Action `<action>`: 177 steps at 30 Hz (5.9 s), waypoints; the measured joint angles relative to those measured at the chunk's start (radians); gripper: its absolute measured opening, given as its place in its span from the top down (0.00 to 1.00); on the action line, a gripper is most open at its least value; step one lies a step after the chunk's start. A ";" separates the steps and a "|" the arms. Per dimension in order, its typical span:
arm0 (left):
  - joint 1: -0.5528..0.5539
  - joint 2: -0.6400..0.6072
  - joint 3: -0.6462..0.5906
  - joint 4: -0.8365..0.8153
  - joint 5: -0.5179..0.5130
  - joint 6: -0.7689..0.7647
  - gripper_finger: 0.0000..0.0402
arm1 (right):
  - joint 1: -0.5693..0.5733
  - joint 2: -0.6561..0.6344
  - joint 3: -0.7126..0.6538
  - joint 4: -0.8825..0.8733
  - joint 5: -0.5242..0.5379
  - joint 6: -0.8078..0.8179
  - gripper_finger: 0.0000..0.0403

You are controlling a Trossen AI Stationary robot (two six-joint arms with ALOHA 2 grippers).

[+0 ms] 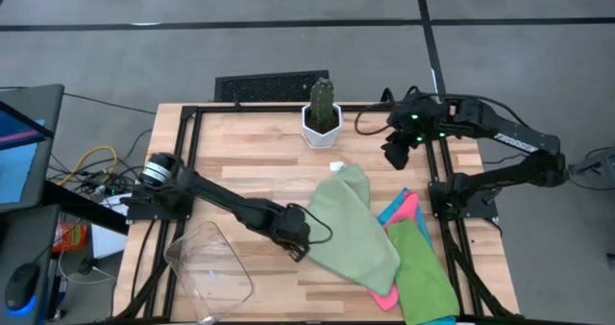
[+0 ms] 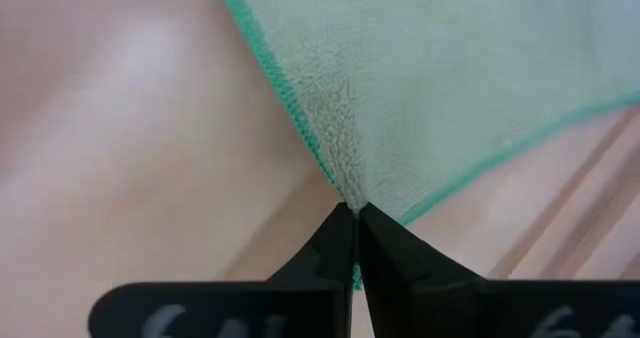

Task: Fold microfiber towels
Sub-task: Fold the light green microfiber cloth

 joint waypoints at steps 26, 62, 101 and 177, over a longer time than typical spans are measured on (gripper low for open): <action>-0.072 -0.150 0.001 -0.360 -0.023 0.073 1.00 | 0.000 0.676 0.000 0.391 -0.005 -0.701 0.57; -0.073 -0.151 0.002 -0.363 -0.104 0.038 1.00 | -0.056 0.568 -0.256 0.618 -0.110 -0.536 0.57; -0.074 -0.154 0.003 -0.357 -0.090 0.021 1.00 | 0.017 0.597 -0.318 0.732 -0.012 -0.470 0.95; 0.005 -0.494 -0.222 -0.437 -0.248 0.262 1.00 | 0.545 0.336 -0.314 0.412 0.344 0.138 0.92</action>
